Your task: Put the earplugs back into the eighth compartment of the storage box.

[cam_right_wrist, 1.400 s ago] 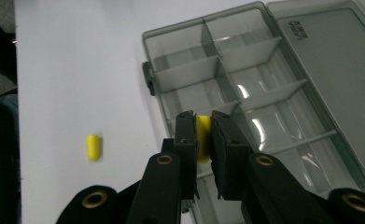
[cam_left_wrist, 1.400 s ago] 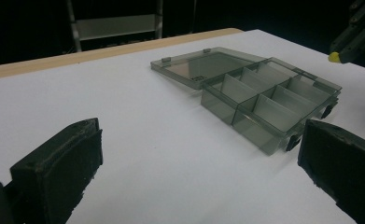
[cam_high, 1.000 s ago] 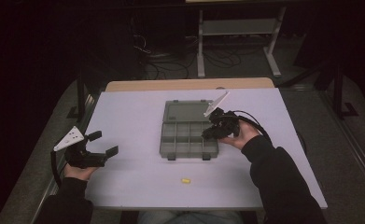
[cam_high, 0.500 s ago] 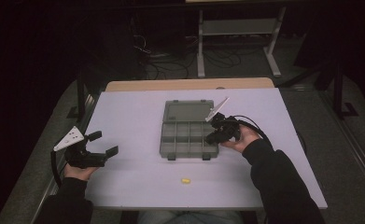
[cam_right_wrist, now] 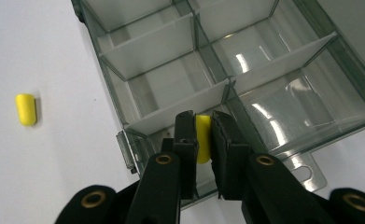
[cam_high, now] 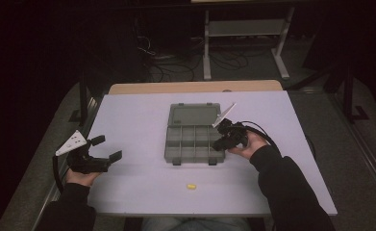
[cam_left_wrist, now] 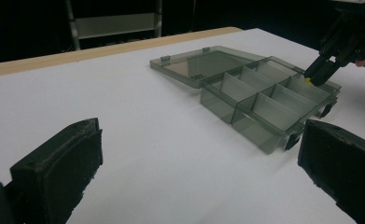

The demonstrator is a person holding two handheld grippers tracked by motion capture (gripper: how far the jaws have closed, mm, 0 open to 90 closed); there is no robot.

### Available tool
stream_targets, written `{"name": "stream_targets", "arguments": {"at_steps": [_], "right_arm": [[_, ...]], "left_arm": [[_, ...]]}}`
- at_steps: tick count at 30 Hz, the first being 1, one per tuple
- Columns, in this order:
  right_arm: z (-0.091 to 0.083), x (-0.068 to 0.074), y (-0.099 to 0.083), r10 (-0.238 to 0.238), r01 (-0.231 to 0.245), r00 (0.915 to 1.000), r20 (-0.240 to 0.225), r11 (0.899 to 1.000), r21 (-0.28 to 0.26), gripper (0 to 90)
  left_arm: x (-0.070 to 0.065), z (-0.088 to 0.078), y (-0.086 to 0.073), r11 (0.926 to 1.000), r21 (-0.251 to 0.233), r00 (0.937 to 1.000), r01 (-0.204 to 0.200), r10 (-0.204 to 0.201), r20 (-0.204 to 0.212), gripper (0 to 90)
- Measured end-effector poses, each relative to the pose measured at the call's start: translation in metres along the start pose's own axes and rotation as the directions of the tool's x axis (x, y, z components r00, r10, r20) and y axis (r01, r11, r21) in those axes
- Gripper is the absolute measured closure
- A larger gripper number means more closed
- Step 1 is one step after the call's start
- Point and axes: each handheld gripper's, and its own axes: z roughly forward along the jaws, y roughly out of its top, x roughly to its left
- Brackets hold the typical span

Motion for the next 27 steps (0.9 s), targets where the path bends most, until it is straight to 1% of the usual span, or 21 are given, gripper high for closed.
{"name": "stream_targets", "arguments": {"at_steps": [1, 2, 3, 4, 5, 6, 7, 9, 10, 11, 12, 13, 16, 20, 23, 25, 26, 27], "right_arm": [[0.001, 0.0, 0.0, 0.0, 0.0, 1.0, 0.0, 1.0, 0.003, 76.7], [0.001, 0.0, 0.0, 0.0, 0.0, 1.0, 0.0, 1.0, 0.003, 76.7], [0.001, 0.0, -0.001, 0.004, -0.004, 1.0, 0.003, 1.0, 0.002, 70.2], [0.0, 0.001, -0.001, 0.005, -0.005, 1.0, 0.004, 1.0, -0.004, 67.7], [0.0, 0.001, -0.001, 0.005, -0.005, 1.0, 0.004, 1.0, -0.004, 67.7], [-0.003, 0.001, 0.0, 0.003, -0.003, 1.0, 0.006, 1.0, -0.016, 62.1], [-0.005, 0.002, 0.0, 0.008, -0.008, 0.9999, 0.008, 1.0, -0.024, 59.0], [-0.008, 0.003, 0.0, 0.002, -0.002, 1.0, 0.004, 0.999, -0.039, 52.8], [-0.008, 0.003, 0.0, 0.002, -0.002, 1.0, 0.004, 0.999, -0.039, 52.8], [-0.011, 0.005, 0.0, 0.0, 0.0, 1.0, 0.004, 0.999, -0.047, 49.1], [-0.014, 0.006, 0.0, -0.003, 0.004, 1.0, 0.002, 0.998, -0.06, 40.4], [-0.014, 0.006, 0.0, -0.003, 0.004, 1.0, 0.002, 0.998, -0.06, 40.4], [-0.02, 0.011, 0.001, -0.008, 0.008, 1.0, -0.001, 0.997, -0.075, 28.9], [-0.024, 0.017, 0.002, -0.026, 0.028, 0.9994, 0.021, 0.995, -0.097, 14.4], [-0.028, 0.023, 0.005, -0.034, 0.036, 0.9992, 0.021, 0.993, -0.108, 11.1], [-0.03, 0.028, 0.007, -0.046, 0.049, 0.9983, 0.035, 0.993, -0.107, 3.9], [-0.03, 0.031, 0.008, -0.06, 0.063, 0.9977, 0.031, 0.992, -0.106, 0.0], [-0.032, 0.037, 0.01, -0.081, 0.084, 0.9963, 0.027, 0.99, -0.11, 0.0]], "left_arm": [[0.0, 0.0, 0.0, 1.0, 0.0, 1.0, 0.0, 0.0, 0.0, 0.0], [0.0, 0.0, 0.0, 1.0, 0.0, 1.0, 0.0, 0.0, 0.0, 0.0], [0.0, 0.0, 0.0, 1.0, 0.0, 1.0, 0.0, 0.0, 0.0, 0.0], [0.0, 0.0, 0.0, 1.0, 0.0, 1.0, -0.001, 0.001, 0.0, 0.0], [0.0, 0.0, 0.0, 1.0, 0.0, 1.0, 0.0, 0.0, 0.0, 0.0], [0.0, 0.0, 0.0, 1.0, 0.0, 1.0, 0.0, 0.0, 0.0, 0.0], [0.0, 0.0, 0.0, 1.0, 0.0, 1.0, 0.0, 0.0, 0.0, 0.0], [0.0, 0.0, 0.0, 1.0, 0.0, 1.0, -0.001, 0.001, -0.001, 0.0], [0.0, 0.0, 0.0, 1.0, 0.0, 1.0, 0.0, 0.0, 0.0, 0.0], [0.0, 0.0, 0.0, 1.0, 0.0, 1.0, 0.0, 0.0, 0.0, 0.0], [0.0, 0.0, 0.0, 1.0, 0.0, 1.0, 0.0, 0.0, -0.001, 0.0], [0.0, 0.0, 0.0, 1.0, 0.0, 1.0, 0.0, 0.0, -0.001, 0.0], [0.0, 0.0, 0.0, 1.0, 0.001, 1.0, 0.0, 0.0, -0.001, 0.0], [0.0, 0.0, 0.0, 1.0, 0.0, 1.0, 0.001, -0.001, -0.002, 0.0], [0.0, 0.0, 0.0, 1.0, 0.001, 1.0, 0.001, -0.001, -0.002, 0.0], [0.0, 0.0, 0.0, 1.0, 0.001, 1.0, 0.0, 0.0, -0.002, 0.0], [0.0, 0.0, 0.0, 1.0, 0.001, 1.0, 0.0, 0.0, -0.002, 0.0], [0.0, 0.0, 0.0, 1.0, 0.001, 1.0, 0.001, -0.001, -0.001, 0.0]]}}
